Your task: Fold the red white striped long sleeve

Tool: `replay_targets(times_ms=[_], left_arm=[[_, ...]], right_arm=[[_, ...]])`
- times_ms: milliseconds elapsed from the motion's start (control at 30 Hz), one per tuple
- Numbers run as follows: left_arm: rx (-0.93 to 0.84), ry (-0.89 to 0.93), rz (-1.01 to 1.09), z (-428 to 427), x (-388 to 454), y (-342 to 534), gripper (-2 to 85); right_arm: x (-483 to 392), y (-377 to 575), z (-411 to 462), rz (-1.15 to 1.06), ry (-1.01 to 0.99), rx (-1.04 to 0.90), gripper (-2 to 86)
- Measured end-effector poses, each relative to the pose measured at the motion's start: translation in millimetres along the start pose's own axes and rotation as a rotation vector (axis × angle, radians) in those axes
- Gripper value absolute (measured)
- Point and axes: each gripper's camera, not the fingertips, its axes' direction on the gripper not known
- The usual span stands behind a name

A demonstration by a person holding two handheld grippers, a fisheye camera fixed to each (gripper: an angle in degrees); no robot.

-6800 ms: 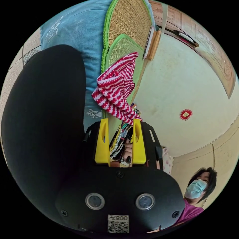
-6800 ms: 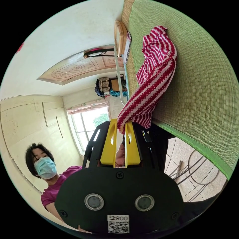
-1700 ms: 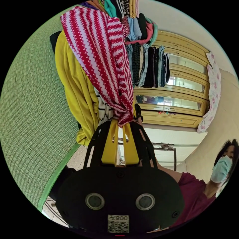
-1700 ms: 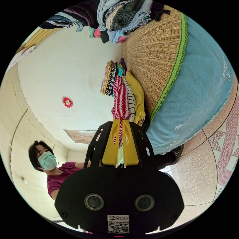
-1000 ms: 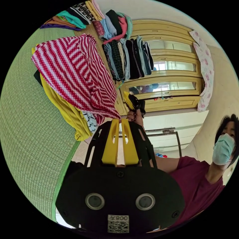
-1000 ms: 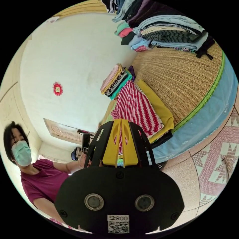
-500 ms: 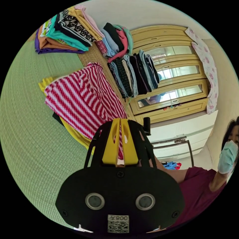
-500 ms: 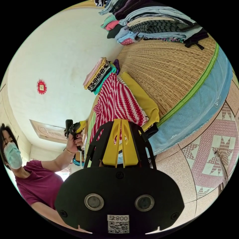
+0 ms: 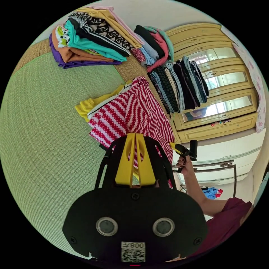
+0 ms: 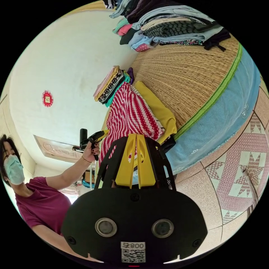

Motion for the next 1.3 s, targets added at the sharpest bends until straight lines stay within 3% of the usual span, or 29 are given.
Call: replay_targets(times_ms=[267, 433, 600, 900, 1100, 1300], left_arm=[[0.021, -0.034, 0.096, -39.2, 26.5, 66.0, 0.1], [-0.112, -0.296, 0.090, -51.1, 24.9, 158.6, 0.1], [-0.205, -0.452, 0.055, -45.0, 17.5, 221.5, 0.1], [-0.153, -0.623, 0.190, -48.4, 58.2, 274.7, 0.3], [-0.064, -0.630, 0.178, -63.7, 65.1, 313.1, 0.4], [-0.023, -0.621, 0.162, -82.1, 66.5, 344.1, 0.5]], right_arm=[[-62.7, 1.7, -24.8, -0.080, 0.060, 0.108, -0.1], [-69.1, -3.3, -5.3, -0.038, 0.172, 0.044, 0.0], [-102.6, 4.3, -17.0, -0.047, 0.196, 0.125, 0.0], [-282.3, -2.8, -49.6, -0.505, 0.193, 0.426, 0.9], [-368.4, -71.4, 20.6, -0.701, 0.031, 0.296, 1.6], [-425.7, -175.4, 116.4, -0.699, 0.077, 0.208, 5.5]])
